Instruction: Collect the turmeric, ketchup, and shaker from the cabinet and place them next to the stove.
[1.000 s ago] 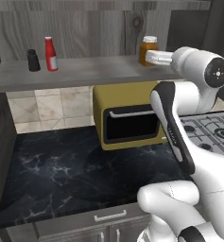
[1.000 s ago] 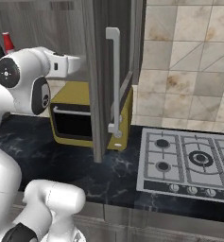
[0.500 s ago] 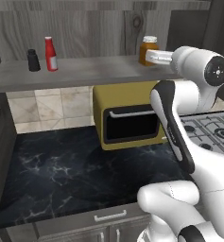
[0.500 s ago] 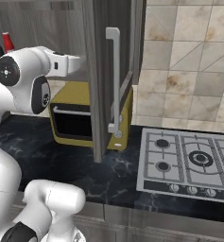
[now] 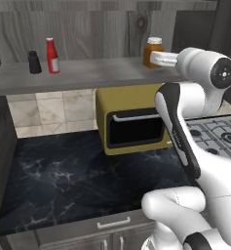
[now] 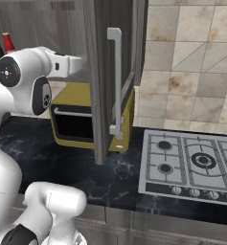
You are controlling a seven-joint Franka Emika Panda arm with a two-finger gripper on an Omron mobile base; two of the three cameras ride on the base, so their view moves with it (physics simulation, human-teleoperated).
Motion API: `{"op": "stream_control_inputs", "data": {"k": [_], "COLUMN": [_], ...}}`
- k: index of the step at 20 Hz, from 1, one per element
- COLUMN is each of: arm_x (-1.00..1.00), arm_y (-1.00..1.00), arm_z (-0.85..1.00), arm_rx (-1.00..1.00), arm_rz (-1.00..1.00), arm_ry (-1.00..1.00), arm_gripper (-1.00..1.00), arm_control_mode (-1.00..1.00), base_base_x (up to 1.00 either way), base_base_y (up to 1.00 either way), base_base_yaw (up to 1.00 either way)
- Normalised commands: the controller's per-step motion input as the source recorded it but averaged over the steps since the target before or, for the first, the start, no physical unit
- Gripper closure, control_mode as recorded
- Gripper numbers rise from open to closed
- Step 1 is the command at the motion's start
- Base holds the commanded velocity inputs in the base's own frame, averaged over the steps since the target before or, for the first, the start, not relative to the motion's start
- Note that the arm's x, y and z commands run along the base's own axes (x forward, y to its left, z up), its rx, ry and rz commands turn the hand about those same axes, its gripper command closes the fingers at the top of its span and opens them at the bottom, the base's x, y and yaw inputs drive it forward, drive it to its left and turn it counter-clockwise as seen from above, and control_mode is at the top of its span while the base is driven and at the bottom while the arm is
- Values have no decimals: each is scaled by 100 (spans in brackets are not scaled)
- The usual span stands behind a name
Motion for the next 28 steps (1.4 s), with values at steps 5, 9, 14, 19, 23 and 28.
{"op": "stream_control_inputs", "data": {"k": [5,9,14,19,23,28], "arm_x": [18,45,27,32,44,46], "arm_y": [0,0,-7,-9,-3,-3], "arm_z": [0,0,1,0,1,4], "arm_rx": [0,0,-3,-6,-3,0], "arm_rz": [0,0,0,0,0,0], "arm_ry": [0,0,0,4,7,4], "arm_gripper": [-100,-100,-100,-100,-100,-100], "arm_control_mode": [-100,-100,-100,-100,-100,-100], "base_base_x": [0,0,0,0,0,0], "base_base_y": [0,0,0,0,0,0], "base_base_yaw": [0,0,0,0,0,0]}}
